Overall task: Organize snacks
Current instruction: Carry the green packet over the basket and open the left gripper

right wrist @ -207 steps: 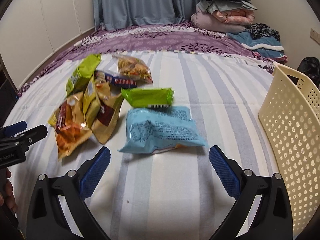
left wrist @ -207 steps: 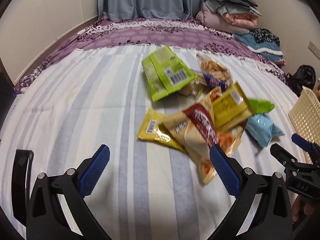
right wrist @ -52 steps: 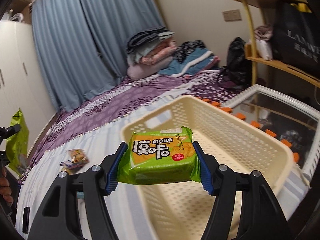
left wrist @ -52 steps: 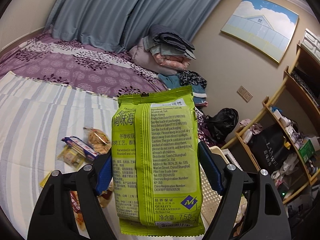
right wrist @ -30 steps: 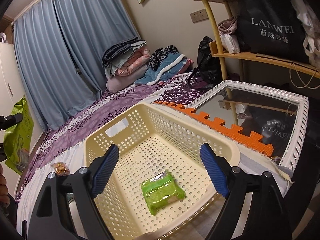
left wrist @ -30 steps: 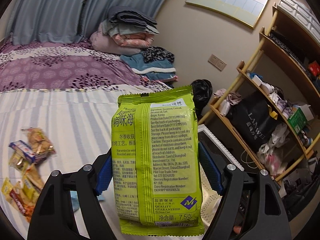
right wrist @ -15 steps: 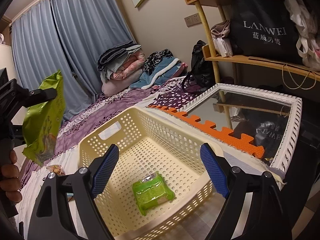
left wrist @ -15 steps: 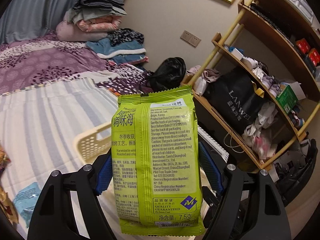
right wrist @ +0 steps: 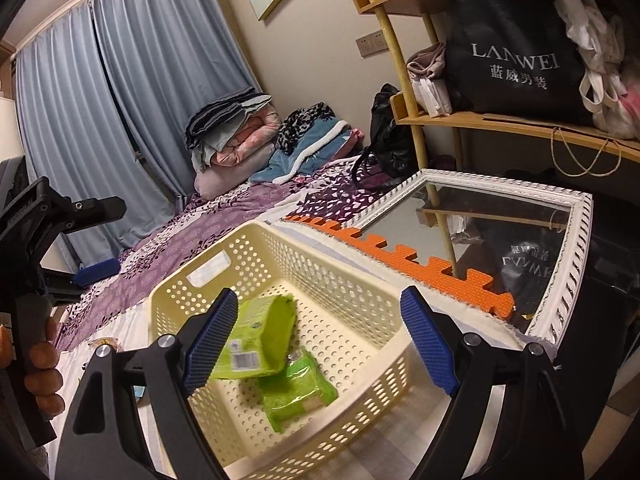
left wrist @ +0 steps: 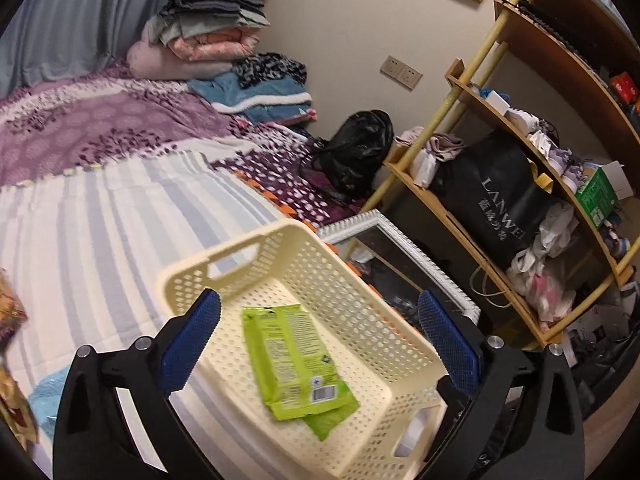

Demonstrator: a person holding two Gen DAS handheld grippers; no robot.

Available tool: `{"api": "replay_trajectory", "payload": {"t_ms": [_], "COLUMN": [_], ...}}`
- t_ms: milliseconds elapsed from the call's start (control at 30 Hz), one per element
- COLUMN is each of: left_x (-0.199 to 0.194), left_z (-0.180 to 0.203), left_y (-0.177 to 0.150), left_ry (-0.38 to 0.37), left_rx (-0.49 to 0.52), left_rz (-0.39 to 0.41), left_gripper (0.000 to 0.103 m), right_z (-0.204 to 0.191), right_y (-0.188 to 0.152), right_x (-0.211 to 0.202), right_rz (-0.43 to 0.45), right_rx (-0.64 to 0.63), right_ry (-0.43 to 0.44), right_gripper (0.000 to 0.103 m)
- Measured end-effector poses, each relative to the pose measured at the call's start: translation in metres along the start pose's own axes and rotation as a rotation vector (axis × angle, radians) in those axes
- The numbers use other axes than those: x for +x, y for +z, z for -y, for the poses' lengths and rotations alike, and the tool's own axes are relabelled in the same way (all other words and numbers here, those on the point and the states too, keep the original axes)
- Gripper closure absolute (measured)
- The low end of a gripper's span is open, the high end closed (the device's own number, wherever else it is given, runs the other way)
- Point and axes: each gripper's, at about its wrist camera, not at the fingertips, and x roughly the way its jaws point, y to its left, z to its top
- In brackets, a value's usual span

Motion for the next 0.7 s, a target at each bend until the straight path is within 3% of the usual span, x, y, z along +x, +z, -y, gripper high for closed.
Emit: {"api": "replay_trajectory", "payload": {"t_ms": [333, 700], "left_x": [-0.06, -0.127], "left_z": [-0.005, -0.018], "left_y": [0.009, 0.006], "left_ry": [0.119, 0.138], "left_rx": [0.102, 0.111], "left_rz": [0.149, 0.267], "left_gripper": [0.003, 0.003], "right_z": [-0.026, -0.057], "right_y": [0.003, 0.008], "right_x": [-0.009, -0.025], "right_rz": [0.03, 0.068], "right_rx": [-0.041, -0.087], "right_ry": [0.034, 0.064], "right_gripper": [0.016, 0.016]}}
